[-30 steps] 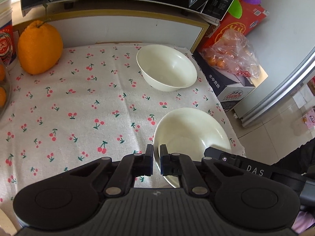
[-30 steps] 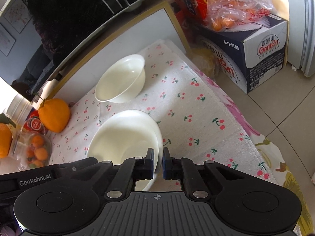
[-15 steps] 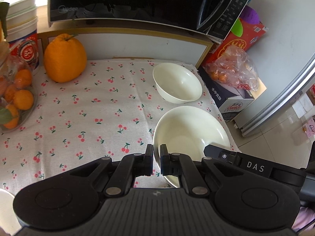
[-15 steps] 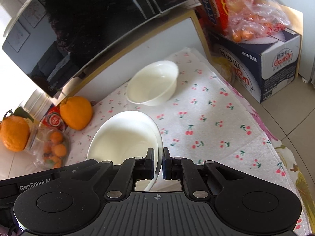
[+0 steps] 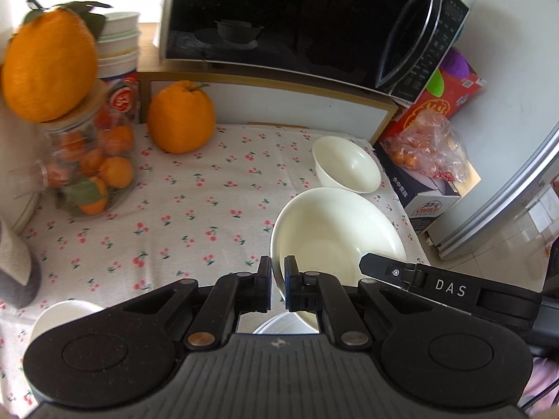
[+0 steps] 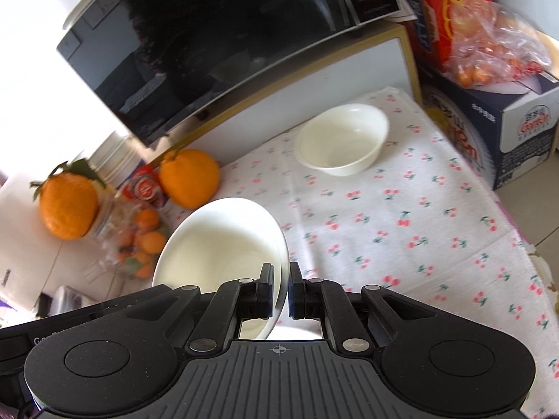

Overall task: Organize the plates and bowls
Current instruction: 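Lift the cream bowl with both tools and carry it toward the white bowl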

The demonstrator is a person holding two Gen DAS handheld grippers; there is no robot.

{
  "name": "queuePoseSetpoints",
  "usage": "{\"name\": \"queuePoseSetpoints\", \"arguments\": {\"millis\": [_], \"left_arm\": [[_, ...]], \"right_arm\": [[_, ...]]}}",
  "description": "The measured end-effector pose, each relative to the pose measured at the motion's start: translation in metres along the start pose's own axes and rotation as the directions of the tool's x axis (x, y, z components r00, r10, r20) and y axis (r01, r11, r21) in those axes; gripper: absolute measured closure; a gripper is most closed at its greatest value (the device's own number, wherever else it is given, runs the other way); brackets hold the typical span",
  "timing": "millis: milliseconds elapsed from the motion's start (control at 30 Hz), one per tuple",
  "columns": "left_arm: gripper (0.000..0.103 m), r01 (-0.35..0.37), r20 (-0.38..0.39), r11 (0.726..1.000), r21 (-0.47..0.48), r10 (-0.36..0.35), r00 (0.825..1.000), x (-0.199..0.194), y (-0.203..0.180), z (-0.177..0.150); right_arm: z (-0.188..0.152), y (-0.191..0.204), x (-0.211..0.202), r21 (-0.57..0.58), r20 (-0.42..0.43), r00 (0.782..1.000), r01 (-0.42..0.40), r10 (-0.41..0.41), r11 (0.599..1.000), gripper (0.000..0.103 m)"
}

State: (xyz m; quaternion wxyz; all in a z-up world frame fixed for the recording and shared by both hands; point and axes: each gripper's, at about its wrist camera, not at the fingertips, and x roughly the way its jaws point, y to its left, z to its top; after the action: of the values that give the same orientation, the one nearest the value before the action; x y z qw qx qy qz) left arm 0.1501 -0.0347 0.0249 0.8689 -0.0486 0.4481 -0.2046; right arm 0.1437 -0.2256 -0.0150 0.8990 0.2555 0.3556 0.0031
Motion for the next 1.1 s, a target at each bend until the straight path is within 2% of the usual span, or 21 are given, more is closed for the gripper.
{"name": "queuePoseSetpoints", "arguments": {"millis": [433, 633, 767, 900, 1100], "left_arm": [[0.097, -0.068, 0.042, 0.989, -0.130, 0.074, 0.996, -0.053, 0.066, -0.028], [0.097, -0.097, 0.047, 0.984, -0.151, 0.105, 0.993, -0.069, 0.087, -0.036], [0.097, -0.090, 0.049, 0.981, -0.169, 0.100, 0.994, -0.079, 0.100, -0.041], [0.097, -0.097, 0.043, 0.980, -0.174, 0.106, 0.993, -0.085, 0.110, -0.045], [0.097, -0.129, 0.000, 0.975, -0.183, 0.131, 0.991, -0.081, 0.126, -0.052]], "right_arm": [[-0.032, 0.078, 0.012, -0.112, -0.078, 0.994, -0.080, 0.072, 0.990, 0.094], [-0.044, 0.103, 0.019, -0.110, -0.113, 0.989, -0.112, 0.100, 0.988, 0.094], [-0.049, 0.116, 0.020, -0.116, -0.125, 0.986, -0.126, 0.111, 0.985, 0.094], [-0.054, 0.125, 0.024, -0.116, -0.144, 0.982, -0.139, 0.122, 0.983, 0.094], [-0.066, 0.140, 0.037, -0.150, -0.175, 0.980, -0.122, 0.095, 0.981, 0.094]]}}
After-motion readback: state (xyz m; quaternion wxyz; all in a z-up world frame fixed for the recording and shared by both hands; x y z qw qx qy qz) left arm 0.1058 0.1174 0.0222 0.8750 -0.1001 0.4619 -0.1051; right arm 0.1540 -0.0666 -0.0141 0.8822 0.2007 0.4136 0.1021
